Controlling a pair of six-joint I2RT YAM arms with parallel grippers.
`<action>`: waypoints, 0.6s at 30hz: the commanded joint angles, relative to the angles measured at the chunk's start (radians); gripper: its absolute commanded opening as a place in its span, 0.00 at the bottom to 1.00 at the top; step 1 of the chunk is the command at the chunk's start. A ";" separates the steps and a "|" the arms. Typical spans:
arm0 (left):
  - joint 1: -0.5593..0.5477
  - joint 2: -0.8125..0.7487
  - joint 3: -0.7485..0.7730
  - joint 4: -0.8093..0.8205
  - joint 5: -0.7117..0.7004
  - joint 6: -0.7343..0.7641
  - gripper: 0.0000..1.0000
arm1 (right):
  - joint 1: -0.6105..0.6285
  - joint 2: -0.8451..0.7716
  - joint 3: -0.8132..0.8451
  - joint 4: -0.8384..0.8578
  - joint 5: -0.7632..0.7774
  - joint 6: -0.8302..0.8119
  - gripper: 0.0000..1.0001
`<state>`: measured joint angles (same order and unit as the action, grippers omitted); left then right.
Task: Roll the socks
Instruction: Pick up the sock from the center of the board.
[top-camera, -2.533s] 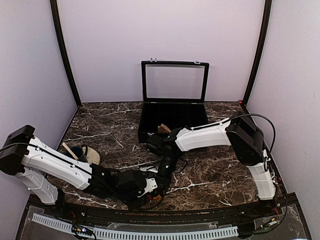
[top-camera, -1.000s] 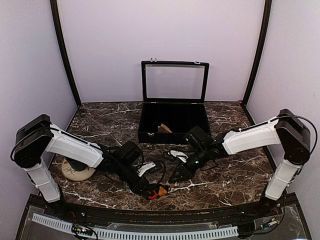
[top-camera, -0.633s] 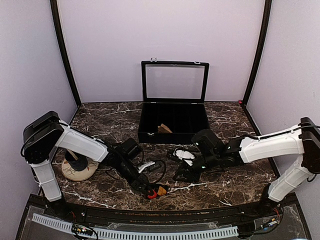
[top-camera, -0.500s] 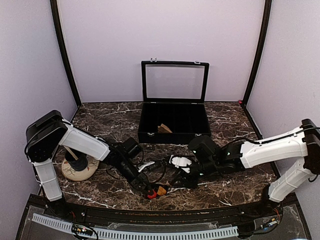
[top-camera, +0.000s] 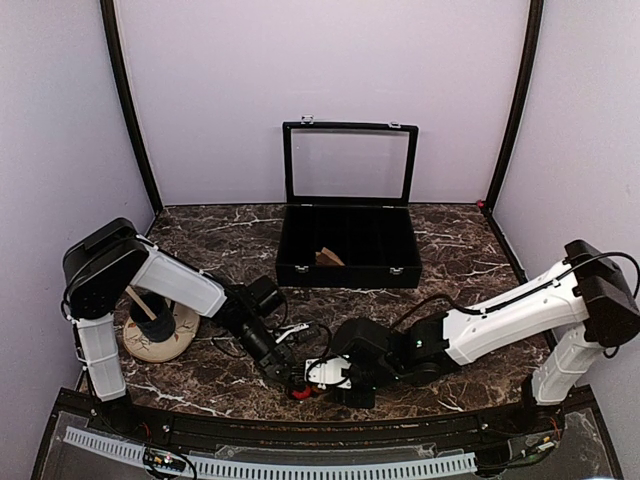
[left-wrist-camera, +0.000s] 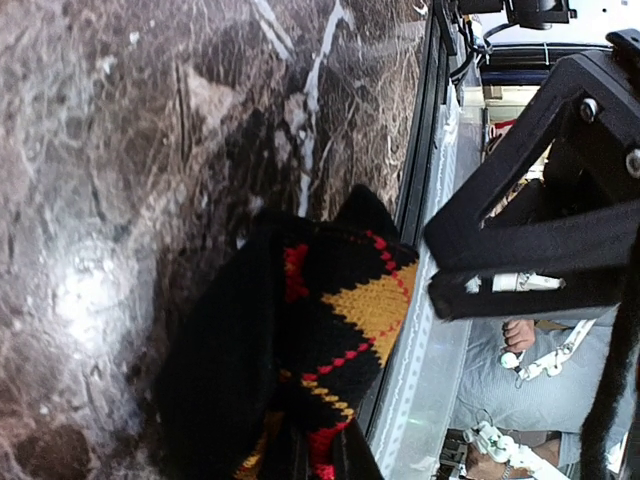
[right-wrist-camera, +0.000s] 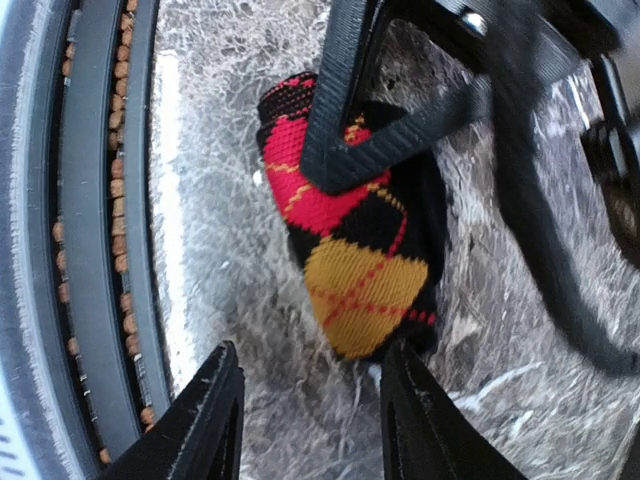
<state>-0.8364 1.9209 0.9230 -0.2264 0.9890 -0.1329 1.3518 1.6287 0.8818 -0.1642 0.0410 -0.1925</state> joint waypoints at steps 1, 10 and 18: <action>-0.001 0.056 -0.040 -0.155 -0.112 0.032 0.00 | 0.018 0.061 0.077 -0.011 0.072 -0.078 0.44; 0.013 0.065 -0.031 -0.190 -0.085 0.071 0.00 | 0.024 0.171 0.178 -0.042 0.078 -0.150 0.45; 0.028 0.081 -0.015 -0.224 -0.061 0.107 0.00 | 0.029 0.243 0.236 -0.080 0.043 -0.176 0.45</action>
<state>-0.8124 1.9499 0.9306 -0.3309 1.0595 -0.0624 1.3701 1.8378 1.0801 -0.2375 0.1005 -0.3428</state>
